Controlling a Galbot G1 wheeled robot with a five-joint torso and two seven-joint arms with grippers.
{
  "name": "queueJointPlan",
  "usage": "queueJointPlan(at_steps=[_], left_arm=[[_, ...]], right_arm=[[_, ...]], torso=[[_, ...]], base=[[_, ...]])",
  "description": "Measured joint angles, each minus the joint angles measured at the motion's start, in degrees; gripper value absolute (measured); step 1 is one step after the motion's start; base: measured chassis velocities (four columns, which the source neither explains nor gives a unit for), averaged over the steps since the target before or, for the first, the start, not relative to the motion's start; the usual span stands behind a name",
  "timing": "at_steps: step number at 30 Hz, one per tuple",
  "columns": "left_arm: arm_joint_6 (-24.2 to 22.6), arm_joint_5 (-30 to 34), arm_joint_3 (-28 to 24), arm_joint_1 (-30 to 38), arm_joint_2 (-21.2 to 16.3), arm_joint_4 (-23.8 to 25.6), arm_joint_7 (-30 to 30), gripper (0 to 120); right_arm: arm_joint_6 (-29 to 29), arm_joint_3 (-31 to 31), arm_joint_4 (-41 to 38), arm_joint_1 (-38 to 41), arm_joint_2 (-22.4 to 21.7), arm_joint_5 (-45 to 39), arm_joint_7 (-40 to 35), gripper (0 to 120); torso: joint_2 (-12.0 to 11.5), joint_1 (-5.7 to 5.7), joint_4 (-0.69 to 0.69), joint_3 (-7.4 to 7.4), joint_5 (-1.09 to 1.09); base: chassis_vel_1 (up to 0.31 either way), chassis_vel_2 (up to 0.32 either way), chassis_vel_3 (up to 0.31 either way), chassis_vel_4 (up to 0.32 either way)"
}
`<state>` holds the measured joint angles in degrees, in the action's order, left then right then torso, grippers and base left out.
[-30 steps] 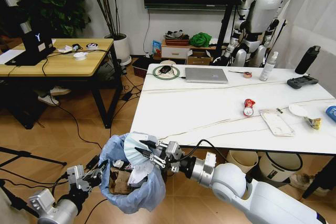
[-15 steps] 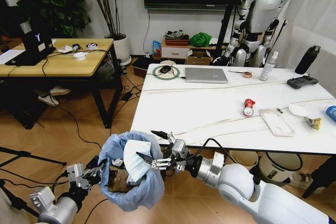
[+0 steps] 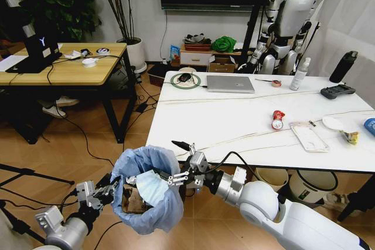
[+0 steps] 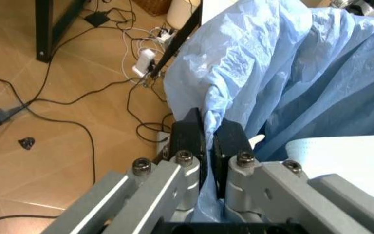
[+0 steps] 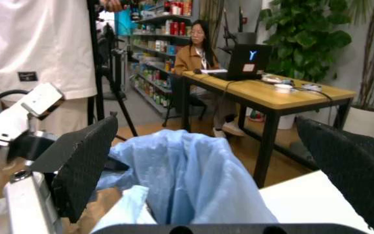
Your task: Pick up the trash bin and place the trash from the table into it.
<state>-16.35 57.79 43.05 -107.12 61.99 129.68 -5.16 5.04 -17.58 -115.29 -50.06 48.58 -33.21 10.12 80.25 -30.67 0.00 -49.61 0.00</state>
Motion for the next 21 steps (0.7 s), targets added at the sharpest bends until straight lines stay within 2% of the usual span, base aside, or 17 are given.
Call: queueJointPlan(at_steps=[3,5,7,9,10,13,16,17,19,20,21], left_arm=[[0.0,0.0,0.1,-0.1,0.0,0.0,0.0,0],[0.0,-0.1,0.1,-0.2,-0.1,-0.2,0.0,0],[0.0,-0.2,0.0,-0.4,-0.2,-0.5,0.2,0],[0.0,-0.5,-0.1,-0.5,-0.4,-1.0,0.7,0],[0.0,-0.5,-0.1,-0.5,-0.4,-1.0,0.7,0],[0.2,-1.5,-0.5,-0.1,-0.6,-2.2,1.3,0],[0.6,-3.8,-1.7,1.1,-0.2,-4.5,2.5,0],[0.6,-3.8,-1.7,1.1,-0.2,-4.5,2.5,0],[1.0,-5.1,-2.8,1.9,-0.3,-6.5,3.3,0],[1.1,-5.4,-3.0,2.1,-0.4,-6.9,3.5,0],[1.4,-6.4,-4.1,2.3,-0.6,-8.2,4.1,0]], right_arm=[[-0.4,2.1,0.2,-0.8,0.1,-0.9,-0.1,100],[-3.5,6.3,0.2,-2.9,0.3,-2.8,-0.6,100],[-4.5,11.0,0.3,-5.9,0.3,-3.7,-2.7,100],[-3.8,18.7,0.9,-11.7,0.2,-4.0,-4.9,100],[-3.8,18.7,0.9,-11.7,0.2,-4.0,-4.9,100],[-1.0,28.9,2.2,-20.4,1.2,-4.2,-5.2,100],[-0.4,39.9,3.4,-28.4,4.6,-3.6,-5.1,100],[-0.4,39.9,3.4,-28.4,4.6,-3.6,-5.1,100],[0.4,46.1,4.4,-32.8,7.6,-2.1,-2.5,100],[0.6,47.2,4.6,-33.6,8.4,-1.8,-1.6,100],[1.9,51.7,6.0,-36.4,12.2,-0.4,2.3,100]], torso=[[0.0,0.00,0.00,0.00,0.00],[0.0,0.00,0.01,0.00,0.00],[0.0,0.00,0.01,0.00,0.00],[0.0,0.00,0.00,0.00,0.01],[0.0,0.00,0.00,0.00,0.01],[0.0,0.00,-0.01,0.00,0.02],[0.0,0.00,-0.02,0.01,0.00],[0.0,0.00,-0.02,0.01,0.00],[0.0,0.00,-0.01,0.01,0.01],[0.0,0.00,-0.01,0.00,0.00],[0.0,0.00,-0.01,0.01,-0.01]], base=[[0.000,0.000,0.000,0.000],[0.000,0.000,0.000,0.000],[0.000,0.000,0.000,0.000],[0.000,0.000,0.000,0.000],[0.000,0.000,0.000,0.000],[0.000,0.000,0.000,0.000],[0.000,0.000,0.000,0.000],[0.000,0.000,0.000,0.000],[0.000,0.000,0.000,0.000],[0.000,0.000,0.000,0.000],[0.000,0.000,0.000,0.000]])
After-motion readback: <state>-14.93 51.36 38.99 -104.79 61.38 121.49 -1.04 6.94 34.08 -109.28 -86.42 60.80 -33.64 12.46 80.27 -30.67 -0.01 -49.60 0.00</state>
